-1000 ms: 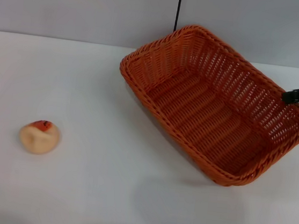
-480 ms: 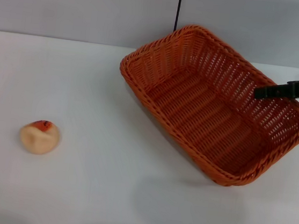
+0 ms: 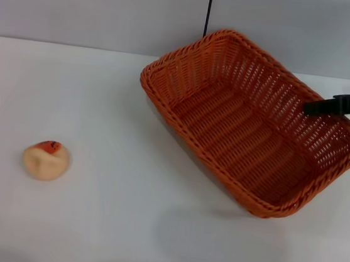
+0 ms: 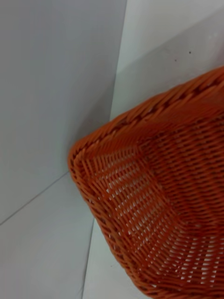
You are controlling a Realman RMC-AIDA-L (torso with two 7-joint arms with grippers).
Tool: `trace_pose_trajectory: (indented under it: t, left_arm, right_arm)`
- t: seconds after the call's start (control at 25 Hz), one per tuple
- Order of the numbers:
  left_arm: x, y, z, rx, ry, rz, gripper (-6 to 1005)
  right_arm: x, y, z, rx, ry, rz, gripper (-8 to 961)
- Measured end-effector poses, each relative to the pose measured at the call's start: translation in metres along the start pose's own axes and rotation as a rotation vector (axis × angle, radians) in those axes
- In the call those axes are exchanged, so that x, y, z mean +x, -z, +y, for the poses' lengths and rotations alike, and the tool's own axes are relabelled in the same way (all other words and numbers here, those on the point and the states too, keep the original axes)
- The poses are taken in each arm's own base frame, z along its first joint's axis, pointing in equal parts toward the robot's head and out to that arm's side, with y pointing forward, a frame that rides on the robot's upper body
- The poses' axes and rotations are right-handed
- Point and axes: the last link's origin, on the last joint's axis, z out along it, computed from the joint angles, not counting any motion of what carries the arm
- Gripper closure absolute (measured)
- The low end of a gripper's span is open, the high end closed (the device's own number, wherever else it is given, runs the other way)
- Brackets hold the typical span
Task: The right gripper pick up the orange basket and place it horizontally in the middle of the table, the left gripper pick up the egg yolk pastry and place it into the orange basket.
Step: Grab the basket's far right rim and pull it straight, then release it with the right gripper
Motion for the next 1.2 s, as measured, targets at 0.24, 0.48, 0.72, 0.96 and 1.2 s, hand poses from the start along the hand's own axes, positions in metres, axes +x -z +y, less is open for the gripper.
trace_pose_trajectory:
  t: [0.24, 0.48, 0.72, 0.96, 1.2]
  left_arm:
    - [0.001, -0.001, 0.0, -0.001, -0.004, 0.002, 216]
    - [0.0, 0.002, -0.002, 0.006, -0.004, -0.003, 218]
    - [-0.001, 0.005, -0.003, 0.003, -0.01, -0.012, 220]
    - [-0.001, 0.01, -0.003, 0.008, -0.007, -0.018, 222]
    - [-0.002, 0.011, -0.002, -0.006, -0.007, -0.026, 224]
  right_arm:
    - [-0.001, -0.003, 0.003, 0.013, 0.067, 0.009, 687]
    - [-0.004, -0.007, 0.022, -0.055, 0.279, 0.04, 785]
    - [-0.019, 0.002, 0.037, -0.083, 0.494, 0.018, 771]
    - [-0.025, 0.014, 0.049, -0.125, 0.753, -0.017, 757]
    - [-0.025, 0.01, 0.058, -0.168, 0.9, 0.015, 743]
